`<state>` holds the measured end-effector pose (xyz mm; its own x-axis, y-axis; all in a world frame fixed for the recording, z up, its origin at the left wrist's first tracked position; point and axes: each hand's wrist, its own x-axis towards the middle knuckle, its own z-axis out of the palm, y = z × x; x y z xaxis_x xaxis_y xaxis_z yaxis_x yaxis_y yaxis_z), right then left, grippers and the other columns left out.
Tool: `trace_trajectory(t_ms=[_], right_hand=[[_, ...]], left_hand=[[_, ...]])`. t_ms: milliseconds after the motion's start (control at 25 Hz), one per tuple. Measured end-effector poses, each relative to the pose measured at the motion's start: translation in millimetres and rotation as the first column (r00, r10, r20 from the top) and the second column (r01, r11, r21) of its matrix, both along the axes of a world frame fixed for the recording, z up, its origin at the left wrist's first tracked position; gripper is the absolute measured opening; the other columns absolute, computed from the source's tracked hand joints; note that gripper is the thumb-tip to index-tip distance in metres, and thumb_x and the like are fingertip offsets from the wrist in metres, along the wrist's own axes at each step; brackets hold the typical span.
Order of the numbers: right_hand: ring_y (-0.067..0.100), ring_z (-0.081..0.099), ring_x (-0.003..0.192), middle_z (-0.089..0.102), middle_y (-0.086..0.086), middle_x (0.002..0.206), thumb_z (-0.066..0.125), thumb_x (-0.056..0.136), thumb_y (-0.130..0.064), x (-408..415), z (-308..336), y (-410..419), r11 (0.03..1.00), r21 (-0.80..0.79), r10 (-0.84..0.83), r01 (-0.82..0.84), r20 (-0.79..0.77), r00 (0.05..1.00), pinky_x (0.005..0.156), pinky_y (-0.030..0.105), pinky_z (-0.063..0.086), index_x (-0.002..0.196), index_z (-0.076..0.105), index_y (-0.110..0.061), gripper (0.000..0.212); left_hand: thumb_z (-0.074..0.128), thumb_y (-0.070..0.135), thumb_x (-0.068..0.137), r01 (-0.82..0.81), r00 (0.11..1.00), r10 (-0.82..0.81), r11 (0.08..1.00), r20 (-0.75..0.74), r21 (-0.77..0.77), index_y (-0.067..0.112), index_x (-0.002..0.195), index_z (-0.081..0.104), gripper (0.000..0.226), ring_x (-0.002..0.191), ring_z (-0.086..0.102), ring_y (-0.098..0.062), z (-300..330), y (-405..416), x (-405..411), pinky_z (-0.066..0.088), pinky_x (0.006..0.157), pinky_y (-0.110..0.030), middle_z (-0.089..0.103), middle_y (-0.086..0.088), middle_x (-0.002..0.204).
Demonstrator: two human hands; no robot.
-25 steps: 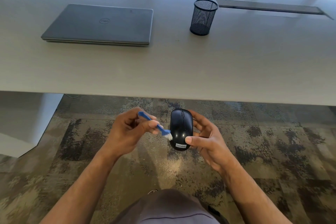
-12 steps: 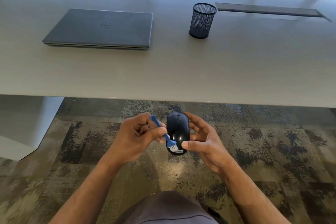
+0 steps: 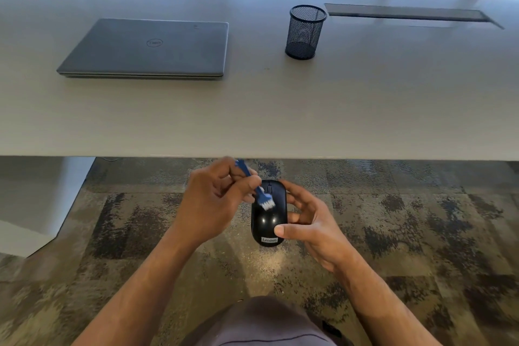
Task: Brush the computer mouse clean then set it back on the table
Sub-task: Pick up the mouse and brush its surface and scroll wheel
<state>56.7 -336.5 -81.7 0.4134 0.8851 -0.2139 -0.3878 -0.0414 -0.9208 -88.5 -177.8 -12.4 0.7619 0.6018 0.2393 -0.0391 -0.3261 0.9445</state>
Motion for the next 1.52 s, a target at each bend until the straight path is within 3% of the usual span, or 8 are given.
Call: trace_trajectory(t_ms=[160, 400, 600, 840, 960, 1160, 1400, 1520], right_hand=[[0.037, 0.072, 0.103, 0.062, 0.020, 0.136, 0.087, 0.061, -0.002, 0, -1, 0, 1.000, 0.000, 0.000, 0.000, -0.018, 1.000, 0.094, 0.055, 0.057, 0.144, 0.050, -0.015, 0.092], [0.042, 0.071, 0.106, 0.063, 0.016, 0.137, 0.088, 0.061, -0.001, -3, -5, -1, 1.000, -0.006, 0.030, -0.030, -0.015, 0.999, 0.093, 0.056, 0.057, 0.145, 0.050, -0.016, 0.093], [0.041, 0.071, 0.107, 0.065, 0.014, 0.136, 0.088, 0.060, -0.002, -5, -5, -4, 0.999, -0.027, 0.025, -0.025, -0.006, 1.000, 0.091, 0.054, 0.058, 0.145, 0.050, -0.016, 0.094], [0.050, 0.066, 0.113, 0.061, 0.018, 0.138, 0.085, 0.064, 0.003, -4, -5, -5, 1.000, -0.008, 0.027, -0.027, -0.010, 1.000, 0.095, 0.061, 0.055, 0.147, 0.048, -0.013, 0.092], [0.046, 0.069, 0.111, 0.062, 0.015, 0.139, 0.081, 0.067, 0.008, -6, -5, -4, 0.999, -0.026, 0.044, -0.044, 0.022, 0.999, 0.093, 0.059, 0.057, 0.147, 0.047, -0.013, 0.089], [0.043, 0.071, 0.109, 0.065, 0.010, 0.136, 0.081, 0.068, 0.010, -8, -4, -7, 0.998, -0.027, 0.059, -0.058, 0.050, 0.997, 0.091, 0.055, 0.059, 0.143, 0.051, -0.015, 0.085], [0.041, 0.070, 0.111, 0.061, 0.020, 0.136, 0.083, 0.066, 0.007, -8, -1, -5, 0.996, -0.056, 0.067, -0.065, 0.040, 0.997, 0.093, 0.054, 0.058, 0.144, 0.049, -0.009, 0.087], [0.038, 0.072, 0.107, 0.062, 0.018, 0.135, 0.086, 0.064, 0.002, -10, -1, -4, 0.995, -0.061, 0.079, -0.076, 0.044, 0.996, 0.090, 0.050, 0.059, 0.143, 0.050, -0.011, 0.088]], left_hand=[[0.069, 0.039, 0.088, 0.172, 0.982, -0.158, 0.974, -0.102, 0.145, 0.020, 0.093, 0.066, 0.021, 0.073, 0.075, -0.012, 0, -4, 0, 0.062, 0.061, -0.032, 0.073, 0.007, 0.082], [0.062, 0.044, 0.084, -0.037, 0.995, 0.053, 0.985, -0.089, 0.167, 0.022, 0.090, 0.064, 0.023, 0.066, 0.073, -0.009, -2, 11, 12, 0.062, 0.058, -0.034, 0.072, 0.005, 0.078], [0.069, 0.022, 0.091, -0.149, 0.987, 0.152, 0.988, -0.059, 0.041, 0.027, 0.086, 0.062, 0.010, 0.070, 0.074, -0.008, -1, 18, 12, 0.058, 0.059, -0.020, 0.073, 0.004, 0.077], [0.068, 0.041, 0.087, 0.210, 0.973, -0.198, 0.973, -0.116, 0.100, 0.029, 0.092, 0.064, 0.013, 0.069, 0.074, -0.012, 3, 2, 14, 0.060, 0.059, -0.028, 0.074, 0.008, 0.083], [0.066, 0.046, 0.083, 0.133, 0.981, -0.118, 0.987, -0.155, 0.093, 0.032, 0.090, 0.063, 0.016, 0.070, 0.073, -0.007, 0, 8, 21, 0.059, 0.059, -0.024, 0.072, 0.010, 0.082], [0.070, 0.029, 0.087, -0.065, 0.986, 0.095, 0.976, -0.137, 0.207, 0.019, 0.089, 0.064, 0.012, 0.072, 0.073, -0.006, -2, 20, 26, 0.062, 0.060, -0.038, 0.071, 0.005, 0.078], [0.067, 0.035, 0.088, 0.304, 0.935, -0.300, 0.953, -0.187, -0.008, 0.025, 0.090, 0.063, 0.011, 0.071, 0.075, -0.013, 7, -1, 23, 0.062, 0.065, -0.031, 0.073, 0.003, 0.084], [0.067, 0.034, 0.088, 0.295, 0.919, -0.276, 0.955, -0.282, 0.028, 0.024, 0.087, 0.062, 0.011, 0.070, 0.074, -0.013, 3, 1, 25, 0.063, 0.066, -0.037, 0.072, 0.001, 0.081]])
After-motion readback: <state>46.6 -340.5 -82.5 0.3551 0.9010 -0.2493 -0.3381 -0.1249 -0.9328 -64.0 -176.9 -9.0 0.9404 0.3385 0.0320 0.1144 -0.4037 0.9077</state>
